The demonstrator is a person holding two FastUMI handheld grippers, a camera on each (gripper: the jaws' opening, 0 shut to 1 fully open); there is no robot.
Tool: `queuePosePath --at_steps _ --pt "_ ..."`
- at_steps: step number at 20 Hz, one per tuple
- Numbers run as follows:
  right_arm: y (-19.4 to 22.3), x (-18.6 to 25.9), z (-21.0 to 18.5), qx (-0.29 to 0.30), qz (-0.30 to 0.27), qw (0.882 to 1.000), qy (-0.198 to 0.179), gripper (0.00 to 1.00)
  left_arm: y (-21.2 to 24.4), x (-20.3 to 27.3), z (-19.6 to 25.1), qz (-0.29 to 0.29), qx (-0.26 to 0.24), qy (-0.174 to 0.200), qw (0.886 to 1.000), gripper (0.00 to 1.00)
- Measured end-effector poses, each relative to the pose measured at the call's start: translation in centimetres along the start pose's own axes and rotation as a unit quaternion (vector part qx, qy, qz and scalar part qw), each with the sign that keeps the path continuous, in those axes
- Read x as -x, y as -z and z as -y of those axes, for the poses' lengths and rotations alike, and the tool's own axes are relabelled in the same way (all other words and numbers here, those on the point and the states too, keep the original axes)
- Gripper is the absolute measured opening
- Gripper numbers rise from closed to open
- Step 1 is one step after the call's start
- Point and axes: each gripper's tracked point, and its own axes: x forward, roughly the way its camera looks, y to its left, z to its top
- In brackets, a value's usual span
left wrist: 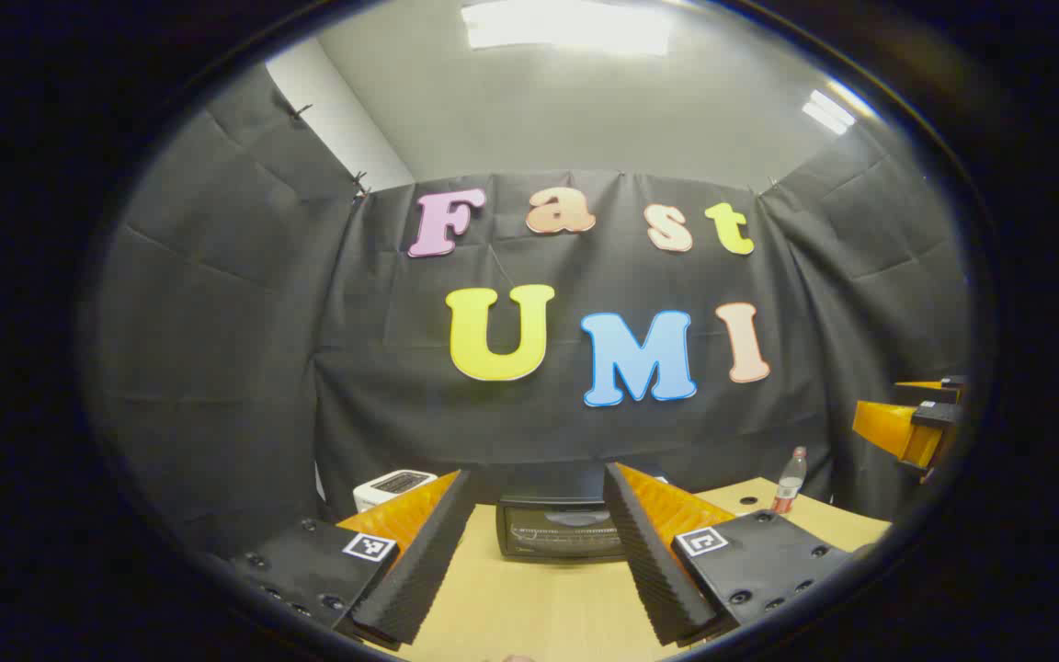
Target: Open the electric oven with the left hand, put the food in, and close the electric oven.
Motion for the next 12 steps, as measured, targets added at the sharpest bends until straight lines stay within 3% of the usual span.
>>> queuePosePath --at_steps 12 --pt "-1.02 0.14 0.86 0.002 0.013 1.000 0.005 0.99 0.00 0.45 0.35 0.001 -0.004 -0.003 1.000 0.99"
